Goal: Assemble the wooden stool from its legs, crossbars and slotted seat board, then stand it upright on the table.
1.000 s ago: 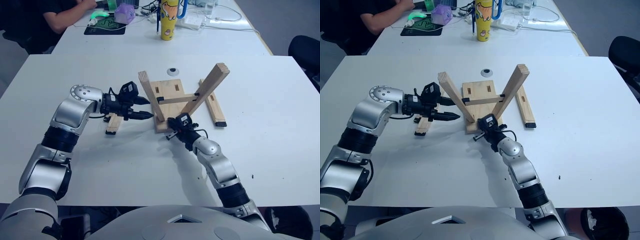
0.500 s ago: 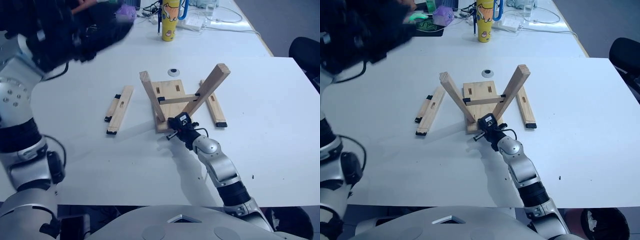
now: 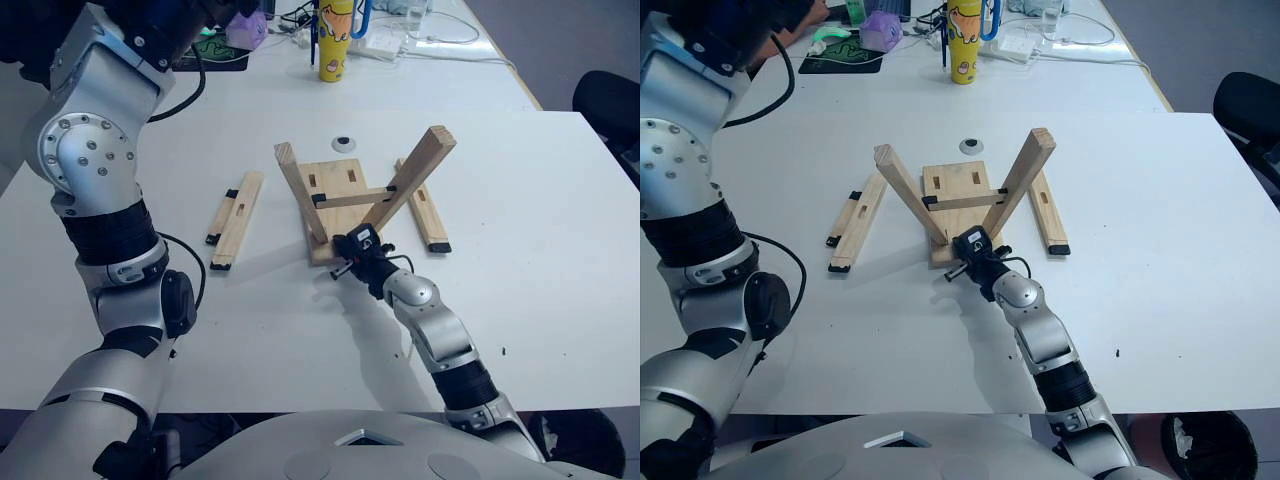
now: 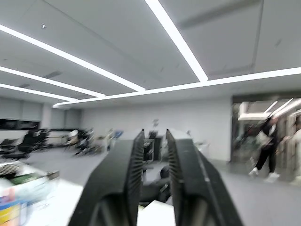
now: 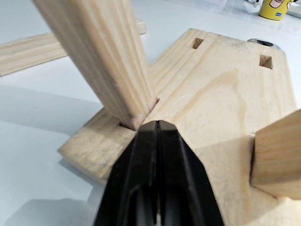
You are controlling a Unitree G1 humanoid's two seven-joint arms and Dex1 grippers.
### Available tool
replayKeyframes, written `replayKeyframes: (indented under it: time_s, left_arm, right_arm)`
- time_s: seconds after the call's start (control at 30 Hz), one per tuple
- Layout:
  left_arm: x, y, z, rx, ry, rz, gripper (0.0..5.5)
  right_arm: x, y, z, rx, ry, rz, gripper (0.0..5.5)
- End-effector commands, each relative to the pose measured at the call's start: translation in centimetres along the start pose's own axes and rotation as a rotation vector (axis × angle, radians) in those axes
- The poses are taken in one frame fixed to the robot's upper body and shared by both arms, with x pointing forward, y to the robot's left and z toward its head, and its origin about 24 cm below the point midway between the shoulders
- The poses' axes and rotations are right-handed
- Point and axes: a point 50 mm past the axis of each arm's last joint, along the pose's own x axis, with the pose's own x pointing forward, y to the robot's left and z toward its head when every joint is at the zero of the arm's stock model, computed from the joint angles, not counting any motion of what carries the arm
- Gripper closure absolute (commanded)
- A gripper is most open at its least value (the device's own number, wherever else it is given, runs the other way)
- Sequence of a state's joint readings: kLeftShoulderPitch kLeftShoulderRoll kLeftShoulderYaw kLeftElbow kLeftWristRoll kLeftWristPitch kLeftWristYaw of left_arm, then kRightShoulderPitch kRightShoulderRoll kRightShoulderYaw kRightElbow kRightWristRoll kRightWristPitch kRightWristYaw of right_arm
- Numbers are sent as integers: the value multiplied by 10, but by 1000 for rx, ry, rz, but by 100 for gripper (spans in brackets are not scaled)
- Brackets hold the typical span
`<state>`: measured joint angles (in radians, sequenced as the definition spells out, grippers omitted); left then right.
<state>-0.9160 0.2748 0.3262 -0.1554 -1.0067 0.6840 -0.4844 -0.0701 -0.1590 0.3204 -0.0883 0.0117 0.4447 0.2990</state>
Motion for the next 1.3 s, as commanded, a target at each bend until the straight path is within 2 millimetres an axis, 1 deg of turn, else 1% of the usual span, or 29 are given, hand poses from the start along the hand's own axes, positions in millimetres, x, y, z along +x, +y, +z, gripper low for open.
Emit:
replayKeyframes:
  time_s: [0.03,0.1,0.13,0.17,0.2,0.23,0.27,0.3,0.37,0.43,0.5,0.6,0.63,0.73,0.77,0.8,0.83,0.87,0.9,0.93,0.97,1.0,1.03,1.07,1.1,1.13,1.2,1.27,1.3]
  left_arm:
    - [-2,-10,-11,3,138,-47,531]
    - [-31,-2,-69,-10,464,13,548]
    - [-55,-3,-103,-16,666,26,548]
    - [-83,-7,-134,-32,850,36,548]
    - [-106,-8,-158,-15,978,65,548]
    - [-121,-7,-174,16,1062,86,548]
    - [-123,-6,-181,36,1051,113,548]
    - [-116,-5,-181,70,1012,108,548]
    - [-88,-4,-168,123,838,105,548]
    - [-53,-3,-138,157,601,112,548]
    - [-30,-2,-106,199,422,117,548]
    - [-13,-1,-60,251,242,133,548]
    - [-8,-2,-41,272,182,138,548]
    - [10,-14,34,277,-105,117,548]
    - [13,-19,48,252,-162,100,548]
    - [13,-20,50,236,-148,90,548]
    - [9,-17,37,223,-60,101,548]
    - [-3,-5,1,208,128,156,548]
    - [-18,3,-33,187,310,189,548]
    - [-41,8,-77,203,542,215,548]
    - [-76,7,-128,158,788,235,548]
    - [-107,1,-165,166,973,229,548]
    - [-128,-5,-186,182,1083,219,548]
    - [-134,-9,-197,185,1118,222,548]
    - [-125,-3,-195,248,1088,260,548]
    - [-107,2,-186,276,996,296,548]
    - [-79,9,-165,379,851,328,548]
    - [-59,13,-142,485,695,373,548]
    - [-52,15,-132,530,623,402,548]
  right_arm:
    - [-11,5,-58,68,283,0,550]
    - [-11,6,-57,65,281,5,550]
    - [-10,8,-57,64,280,10,550]
    - [-10,9,-55,60,279,18,550]
    - [-9,10,-54,58,278,22,550]
    - [-10,11,-54,57,279,24,550]
    - [-10,13,-54,55,284,26,550]
    - [-10,13,-54,51,292,27,550]
    - [-11,12,-55,51,301,23,550]
    - [-11,11,-57,54,313,18,550]
    - [-12,11,-60,58,322,12,550]
    - [-12,11,-61,60,326,7,550]
    - [-12,11,-61,60,326,6,550]
    - [-14,9,-63,60,329,1,550]
    - [-14,9,-63,60,330,-1,550]
    - [-15,8,-64,60,331,-1,550]
    - [-15,8,-64,58,332,0,550]
    - [-15,8,-63,56,331,2,550]
    - [-14,9,-62,53,330,4,550]
    - [-14,9,-61,51,329,8,550]
    - [-14,9,-60,49,330,15,550]
    - [-13,9,-60,47,330,22,550]
    - [-13,10,-59,45,330,26,550]
    - [-13,9,-59,47,333,24,550]
    - [-13,8,-59,47,336,23,550]
    - [-13,7,-59,49,338,20,550]
    - [-13,6,-59,51,339,16,550]
    - [-13,6,-58,53,333,16,550]
    - [-12,6,-58,54,331,16,550]
